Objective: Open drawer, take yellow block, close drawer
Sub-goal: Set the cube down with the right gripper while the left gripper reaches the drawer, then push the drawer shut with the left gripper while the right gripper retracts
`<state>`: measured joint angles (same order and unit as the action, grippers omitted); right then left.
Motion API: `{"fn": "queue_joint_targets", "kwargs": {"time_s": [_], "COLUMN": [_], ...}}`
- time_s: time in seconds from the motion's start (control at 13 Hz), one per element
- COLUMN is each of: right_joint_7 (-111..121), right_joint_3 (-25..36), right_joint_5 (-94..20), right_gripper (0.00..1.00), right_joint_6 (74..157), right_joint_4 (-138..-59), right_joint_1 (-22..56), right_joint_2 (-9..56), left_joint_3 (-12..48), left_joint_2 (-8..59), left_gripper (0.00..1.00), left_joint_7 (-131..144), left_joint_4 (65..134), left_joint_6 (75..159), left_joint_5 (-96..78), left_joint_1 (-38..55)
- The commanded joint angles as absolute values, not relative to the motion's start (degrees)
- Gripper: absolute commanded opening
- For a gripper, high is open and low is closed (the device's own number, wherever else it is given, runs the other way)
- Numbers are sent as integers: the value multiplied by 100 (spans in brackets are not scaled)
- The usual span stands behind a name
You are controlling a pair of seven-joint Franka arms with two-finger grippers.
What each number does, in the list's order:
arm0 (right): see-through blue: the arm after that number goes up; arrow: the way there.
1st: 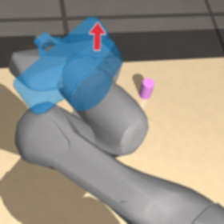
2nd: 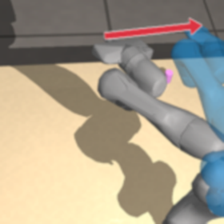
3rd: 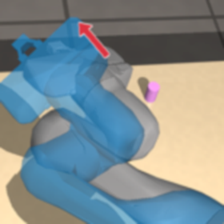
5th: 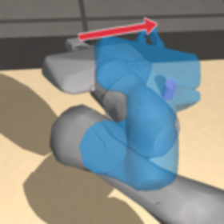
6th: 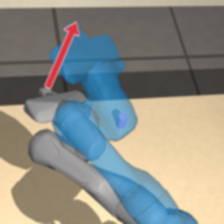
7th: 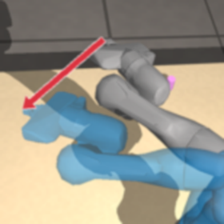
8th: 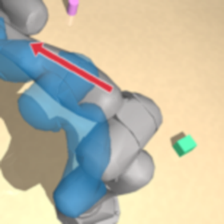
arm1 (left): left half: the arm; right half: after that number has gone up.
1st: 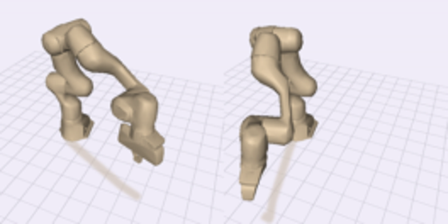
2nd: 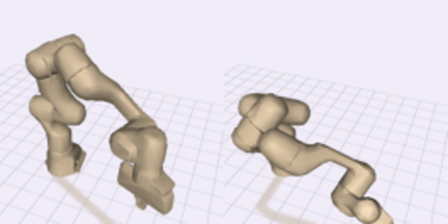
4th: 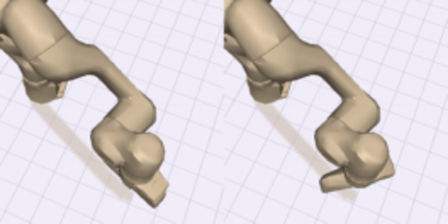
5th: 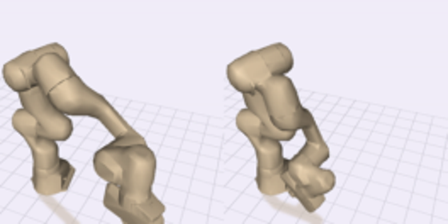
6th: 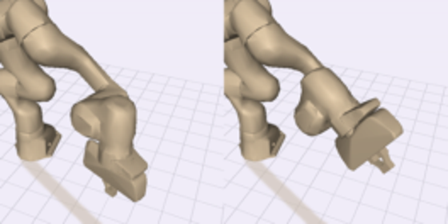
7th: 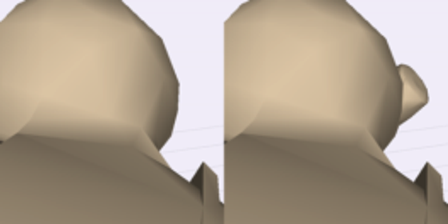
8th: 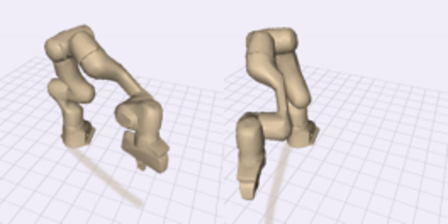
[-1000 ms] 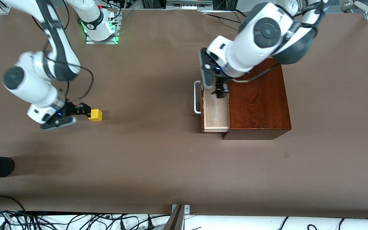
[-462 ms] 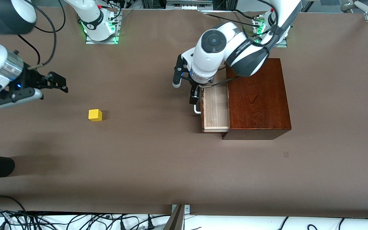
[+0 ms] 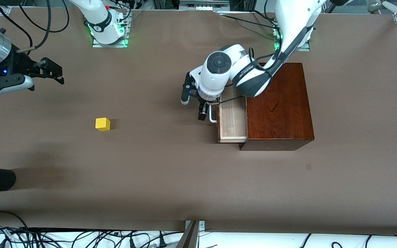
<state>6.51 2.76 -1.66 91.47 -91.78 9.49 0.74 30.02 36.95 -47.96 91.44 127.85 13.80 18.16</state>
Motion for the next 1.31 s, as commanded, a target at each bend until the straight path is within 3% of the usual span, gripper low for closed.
{"fn": "queue_joint_targets", "kwargs": {"time_s": [0.0,0.15,0.62,1.23], "right_joint_7": [519,396,325,202], "right_joint_3": [272,307,448,501], "right_joint_5": [-62,-70,-62,53], "right_gripper": [100,100,100,100], "right_joint_6": [9026,9000,8903,8974], "right_joint_4": [-9097,-9105,-9062,-8965], "right_joint_1": [984,976,940,940], "right_joint_2": [114,123,149,158], "left_joint_3": [2980,2953,2936,2979], "left_joint_2": [3613,3542,3498,3121], "left_gripper": [100,100,100,100], "left_joint_7": [-4772,-4816,-4834,-4345], "left_joint_4": [9175,9141,9123,9088], "left_joint_6": [12361,11718,10803,10450], "left_joint_5": [1591,1739,1793,1575], "left_joint_1": [1767,1635,1345,1169]}}
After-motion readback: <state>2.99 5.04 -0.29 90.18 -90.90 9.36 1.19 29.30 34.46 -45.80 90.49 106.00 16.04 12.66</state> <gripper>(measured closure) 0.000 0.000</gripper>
